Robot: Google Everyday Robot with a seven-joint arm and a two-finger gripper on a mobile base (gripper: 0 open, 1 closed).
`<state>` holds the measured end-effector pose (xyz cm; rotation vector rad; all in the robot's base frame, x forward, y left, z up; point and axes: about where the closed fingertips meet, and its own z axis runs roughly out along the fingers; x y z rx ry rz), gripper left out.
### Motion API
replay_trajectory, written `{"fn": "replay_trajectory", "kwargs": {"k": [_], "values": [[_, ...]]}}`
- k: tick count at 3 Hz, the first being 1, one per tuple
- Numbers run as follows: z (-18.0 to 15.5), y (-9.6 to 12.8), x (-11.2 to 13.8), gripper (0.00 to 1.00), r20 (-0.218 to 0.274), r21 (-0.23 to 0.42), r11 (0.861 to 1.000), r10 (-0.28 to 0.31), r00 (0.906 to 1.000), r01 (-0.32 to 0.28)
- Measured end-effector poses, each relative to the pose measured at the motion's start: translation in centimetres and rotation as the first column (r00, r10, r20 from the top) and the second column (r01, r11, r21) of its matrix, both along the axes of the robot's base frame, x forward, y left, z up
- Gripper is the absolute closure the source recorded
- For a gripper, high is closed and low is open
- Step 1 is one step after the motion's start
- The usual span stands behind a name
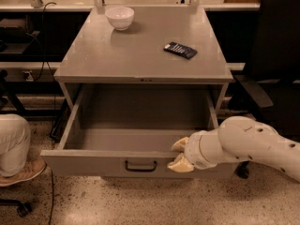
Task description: Open top drawer
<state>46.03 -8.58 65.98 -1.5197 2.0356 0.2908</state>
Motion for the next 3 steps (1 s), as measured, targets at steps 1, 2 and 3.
{"fn": "replay_trajectory", "kwargs": {"k": [1,2,3], "values": [[0.07,0.03,-0.05,0.84,0.001,-0.001,1.0,0.001,1.0,-0.001],[0.14,0.14,-0.07,0.6,0.003,-0.003,1.0,0.003,1.0,-0.003],[0.22,0.23,-0.09,0.36,0.004,-0.004,1.0,0.006,1.0,-0.006]]}}
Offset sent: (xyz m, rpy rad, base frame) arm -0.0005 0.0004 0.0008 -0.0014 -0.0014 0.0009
